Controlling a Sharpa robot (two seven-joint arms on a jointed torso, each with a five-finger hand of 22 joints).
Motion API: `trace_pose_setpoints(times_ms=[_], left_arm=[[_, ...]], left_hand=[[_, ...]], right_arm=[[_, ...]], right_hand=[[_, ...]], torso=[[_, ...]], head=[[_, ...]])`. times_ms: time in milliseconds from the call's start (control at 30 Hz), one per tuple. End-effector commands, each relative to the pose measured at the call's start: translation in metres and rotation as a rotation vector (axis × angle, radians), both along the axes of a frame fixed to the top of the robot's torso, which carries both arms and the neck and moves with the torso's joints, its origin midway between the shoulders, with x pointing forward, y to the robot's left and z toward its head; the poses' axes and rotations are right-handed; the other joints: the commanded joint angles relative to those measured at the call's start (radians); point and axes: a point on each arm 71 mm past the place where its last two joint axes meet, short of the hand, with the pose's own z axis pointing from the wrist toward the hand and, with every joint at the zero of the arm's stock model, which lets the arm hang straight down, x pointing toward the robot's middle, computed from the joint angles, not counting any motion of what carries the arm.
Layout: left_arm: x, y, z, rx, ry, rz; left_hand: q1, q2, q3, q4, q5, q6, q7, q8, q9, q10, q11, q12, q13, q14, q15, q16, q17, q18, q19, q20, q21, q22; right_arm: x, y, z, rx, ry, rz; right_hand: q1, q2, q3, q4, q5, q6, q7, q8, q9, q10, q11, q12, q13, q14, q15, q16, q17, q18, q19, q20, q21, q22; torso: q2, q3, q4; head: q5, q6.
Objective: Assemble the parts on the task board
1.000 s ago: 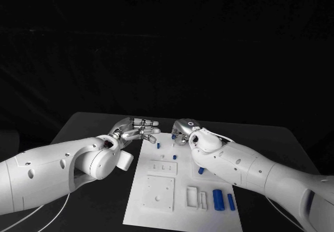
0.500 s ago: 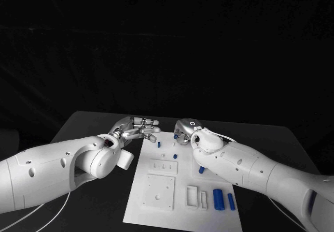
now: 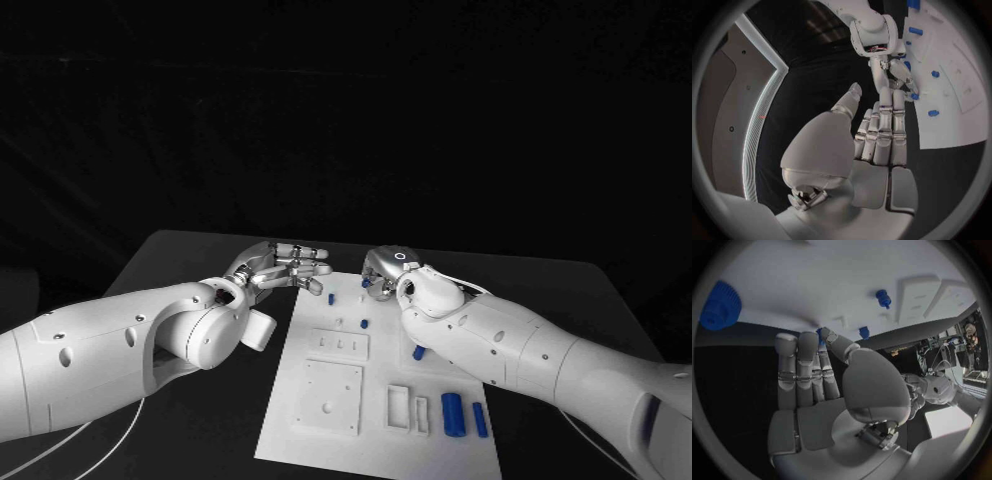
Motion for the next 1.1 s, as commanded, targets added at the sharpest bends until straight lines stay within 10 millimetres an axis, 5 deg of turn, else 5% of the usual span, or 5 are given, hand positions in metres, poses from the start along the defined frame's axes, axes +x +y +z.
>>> trace_pose_setpoints(times_ms=[33, 233, 400, 833, 1100], left_arm=[[0.000, -0.002, 0.002, -0.003, -0.006, -0.013], [0.001, 0.000, 0.002, -0.001, -0.005, -0.009], [0.001, 0.003, 0.002, 0.001, -0.006, -0.001], [0.003, 0.015, 0.002, 0.007, -0.009, 0.028], [0.005, 0.022, 0.002, 0.010, -0.013, 0.043]], left_hand=[[0.001, 0.002, 0.003, 0.000, 0.005, -0.005, 0.006, -0.001, 0.001, -0.006, -0.001, -0.005, 0.000, -0.007, 0.003, 0.006, -0.002, 0.020, -0.005, 0.001, 0.006, -0.002], [0.001, 0.002, 0.003, 0.000, 0.005, -0.005, 0.006, -0.001, 0.001, -0.006, -0.001, -0.005, 0.000, -0.007, 0.003, 0.006, -0.002, 0.020, -0.005, 0.001, 0.006, -0.002], [0.001, 0.000, 0.003, 0.000, 0.005, -0.007, 0.006, -0.001, 0.000, -0.008, -0.001, -0.005, 0.000, -0.007, 0.003, 0.005, -0.002, 0.020, -0.005, 0.001, 0.006, -0.003], [0.003, -0.002, 0.004, 0.000, 0.005, -0.003, 0.005, -0.001, 0.001, -0.008, -0.001, -0.005, 0.000, -0.007, 0.003, 0.004, -0.003, 0.019, -0.005, 0.001, 0.007, -0.005], [0.003, -0.002, 0.004, 0.000, 0.005, -0.003, 0.005, -0.001, 0.001, -0.008, -0.001, -0.005, 0.000, -0.007, 0.003, 0.004, -0.003, 0.019, -0.005, 0.001, 0.007, -0.005]], right_arm=[[0.001, -0.002, -0.003, 0.002, 0.027, -0.006], [0.001, -0.005, -0.001, 0.050, 0.012, -0.010], [-0.002, -0.014, 0.004, 0.080, -0.012, -0.008], [-0.020, -0.068, 0.049, 0.161, -0.060, -0.018], [-0.022, -0.109, 0.057, 0.146, -0.006, -0.068]], right_hand=[[-0.024, -0.031, -0.021, 0.022, -0.001, -0.061, 0.007, 0.002, -0.001, -0.051, 0.015, 0.004, -0.001, 0.001, 0.015, -0.010, -0.004, 0.004, 0.006, 0.014, -0.033, 0.044], [0.028, -0.084, -0.283, 0.128, 0.009, -0.189, -0.006, 0.005, -0.002, -0.204, 0.052, 0.010, 0.001, 0.001, 0.040, -0.022, -0.016, 0.039, 0.023, 0.041, -0.168, -0.025], [0.092, -0.119, -0.342, 0.234, 0.006, -0.196, -0.008, 0.003, -0.002, -0.235, 0.060, 0.005, -0.001, -0.002, 0.042, -0.022, -0.021, 0.053, 0.034, 0.047, -0.223, -0.052], [0.047, -0.119, -0.127, 0.144, 0.025, -0.142, 0.022, 0.004, -0.002, -0.028, 0.012, 0.006, 0.001, 0.004, 0.016, -0.024, -0.020, 0.022, 0.033, 0.021, -0.206, -0.028], [0.035, -0.129, -0.166, 0.137, 0.061, -0.156, 0.013, 0.004, -0.001, 0.139, -0.035, 0.020, 0.018, 0.002, -0.020, -0.028, -0.008, -0.008, 0.031, -0.013, -0.181, -0.006]], torso=[[0.000, -0.0010, 0.0001], [0.000, -0.0014, -0.0016], [0.000, -0.0010, -0.0034], [-0.002, 0.0048, -0.0257], [-0.004, 0.0110, -0.0444]], head=[[-0.002, 0.000], [-0.002, 0.000], [-0.001, 0.002], [0.000, 0.016], [0.004, 0.018]])
